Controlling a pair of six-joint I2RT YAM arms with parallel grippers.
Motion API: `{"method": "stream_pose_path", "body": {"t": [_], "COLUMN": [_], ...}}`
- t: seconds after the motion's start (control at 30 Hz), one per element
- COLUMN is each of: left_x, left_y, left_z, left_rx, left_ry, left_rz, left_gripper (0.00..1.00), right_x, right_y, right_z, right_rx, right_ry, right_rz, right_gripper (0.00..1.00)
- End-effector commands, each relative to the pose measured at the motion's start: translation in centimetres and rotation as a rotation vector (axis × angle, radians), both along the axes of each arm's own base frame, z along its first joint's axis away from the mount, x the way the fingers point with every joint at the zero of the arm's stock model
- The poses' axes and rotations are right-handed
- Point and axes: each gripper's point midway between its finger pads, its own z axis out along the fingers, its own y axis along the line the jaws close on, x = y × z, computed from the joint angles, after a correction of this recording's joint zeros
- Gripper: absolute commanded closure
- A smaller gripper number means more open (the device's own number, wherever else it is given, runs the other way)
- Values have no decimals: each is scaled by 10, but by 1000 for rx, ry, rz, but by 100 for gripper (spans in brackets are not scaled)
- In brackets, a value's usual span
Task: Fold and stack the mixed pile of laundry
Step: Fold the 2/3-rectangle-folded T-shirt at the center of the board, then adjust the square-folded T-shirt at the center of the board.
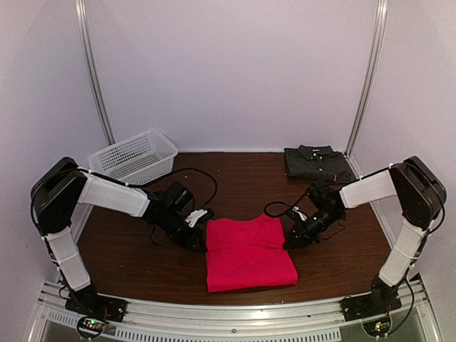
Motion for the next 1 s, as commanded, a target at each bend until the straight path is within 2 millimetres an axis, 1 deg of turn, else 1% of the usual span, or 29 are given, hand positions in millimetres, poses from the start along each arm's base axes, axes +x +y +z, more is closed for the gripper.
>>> {"method": "stream_pose_path", "body": {"t": [0.0, 0.03, 0.07, 0.1, 0.13, 0.17, 0.2, 0.23, 0.27, 0.3, 0.33, 0.43, 0.53, 0.63, 0.73, 0.8, 0.83, 0.9, 0.97], "left_x": [-30, -30, -30, -26, -22, -17, -11, -5, 0, 5, 9, 10, 5, -5, -7, -5, -5, -5, -12], "left_y": [26, 28, 29, 28, 27, 25, 23, 20, 17, 14, 9, -14, -40, -59, -80, -92, -97, -104, -109], "left_z": [6, 15, 25, 39, 54, 69, 83, 97, 105, 110, 115, 123, 123, 110, 95, 83, 74, 67, 61], "left_rx": [30, 20, 9, -7, -25, -44, -58, -71, -75, -80, -87, -124, -148, -157, -134, -114, -106, -107, -117], "left_ry": [1, -24, -56, -102, -153, -203, -259, -313, -363, -391, -433, -546, -677, -753, -773, -763, -749, -738, -732], "left_rz": [16, 15, 6, -4, -17, -30, -43, -57, -83, -99, -135, -243, -372, -480, -560, -590, -609, -635, -675], "left_gripper": [100, 94, 85, 75, 66, 57, 53, 51, 51, 51, 51, 51, 56, 58, 60, 61, 61, 61, 63], "right_x": [-52, -57, -59, -57, -55, -51, -45, -37, -28, -20, -8, 26, 59, 81, 86, 86, 86, 85, 80], "right_y": [-13, -13, -12, -12, -12, -12, -10, -8, -5, -1, 6, 28, 50, 72, 96, 107, 110, 112, 111], "right_z": [13, 23, 33, 49, 59, 70, 80, 89, 96, 101, 111, 118, 118, 114, 100, 82, 73, 54, 42], "right_rx": [-26, -12, 4, 25, 29, 35, 43, 52, 62, 73, 96, 149, 197, 229, 259, 259, 256, 237, 225], "right_ry": [41, 30, 14, -23, -51, -77, -105, -130, -150, -166, -195, -216, -213, -213, -182, -152, -140, -119, -98], "right_rz": [14, 11, 4, -2, -5, -5, -5, -8, -10, -5, 3, 7, 19, 44, 95, 117, 123, 128, 133], "right_gripper": [94, 85, 75, 63, 58, 55, 54, 54, 53, 53, 53, 57, 63, 67, 70, 71, 72, 73, 74]}}
